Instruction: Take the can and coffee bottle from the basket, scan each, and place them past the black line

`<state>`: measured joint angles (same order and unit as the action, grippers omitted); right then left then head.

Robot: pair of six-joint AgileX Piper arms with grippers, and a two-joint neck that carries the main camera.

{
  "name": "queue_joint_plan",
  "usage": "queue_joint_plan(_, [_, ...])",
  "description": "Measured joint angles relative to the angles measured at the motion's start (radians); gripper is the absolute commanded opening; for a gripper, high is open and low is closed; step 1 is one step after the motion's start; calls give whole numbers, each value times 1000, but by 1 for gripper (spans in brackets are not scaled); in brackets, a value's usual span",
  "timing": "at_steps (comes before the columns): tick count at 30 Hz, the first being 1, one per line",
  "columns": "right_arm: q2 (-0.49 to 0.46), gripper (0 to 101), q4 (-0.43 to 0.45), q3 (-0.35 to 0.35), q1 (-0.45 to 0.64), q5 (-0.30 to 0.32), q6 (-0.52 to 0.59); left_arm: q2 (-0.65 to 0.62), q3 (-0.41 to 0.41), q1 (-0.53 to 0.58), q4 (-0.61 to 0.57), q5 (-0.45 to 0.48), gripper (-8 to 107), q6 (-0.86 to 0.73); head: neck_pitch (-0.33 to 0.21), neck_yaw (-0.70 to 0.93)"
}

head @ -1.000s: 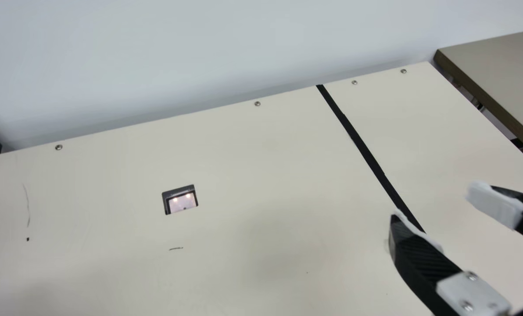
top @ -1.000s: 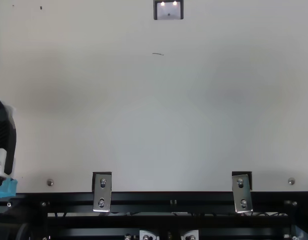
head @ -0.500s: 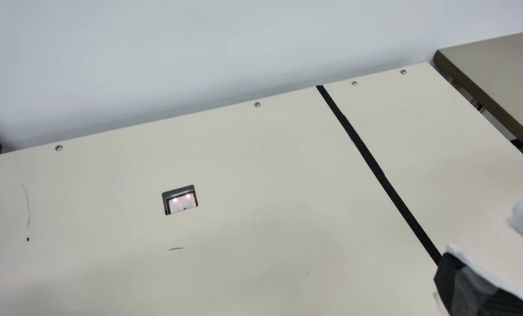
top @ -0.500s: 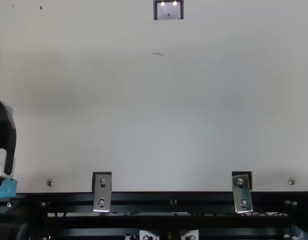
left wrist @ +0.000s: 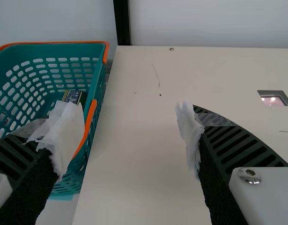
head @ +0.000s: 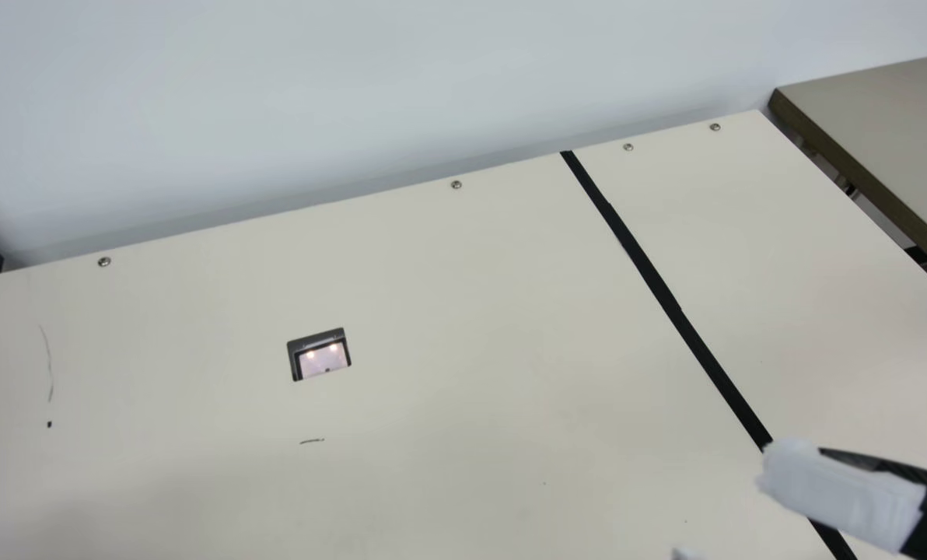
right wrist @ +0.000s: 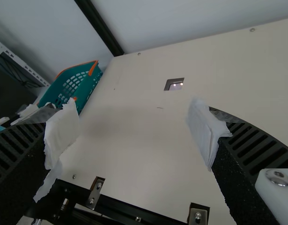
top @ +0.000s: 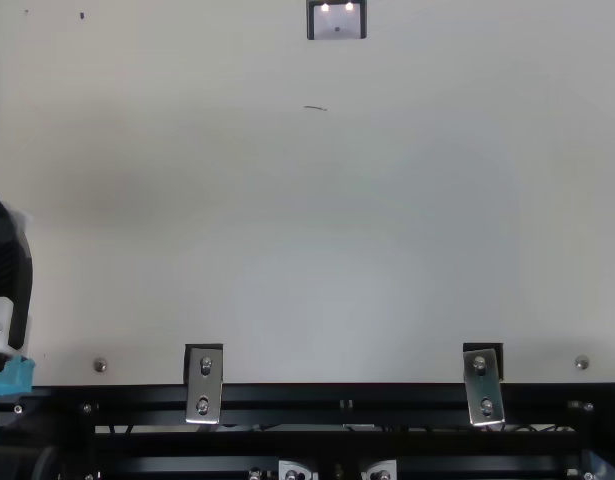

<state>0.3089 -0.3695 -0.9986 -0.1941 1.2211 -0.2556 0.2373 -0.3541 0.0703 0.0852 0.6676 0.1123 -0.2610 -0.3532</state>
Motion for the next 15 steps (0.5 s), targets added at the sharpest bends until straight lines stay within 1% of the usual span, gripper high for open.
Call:
queue_joint_plan(4, [-7,101,-34,-2,21,-1,22,0,0,0,0,0,90,0,0,0])
queue_joint_plan(15, [-12,101,-154,-47,87,-1,88,0,0,0,0,0,90,0,0,0])
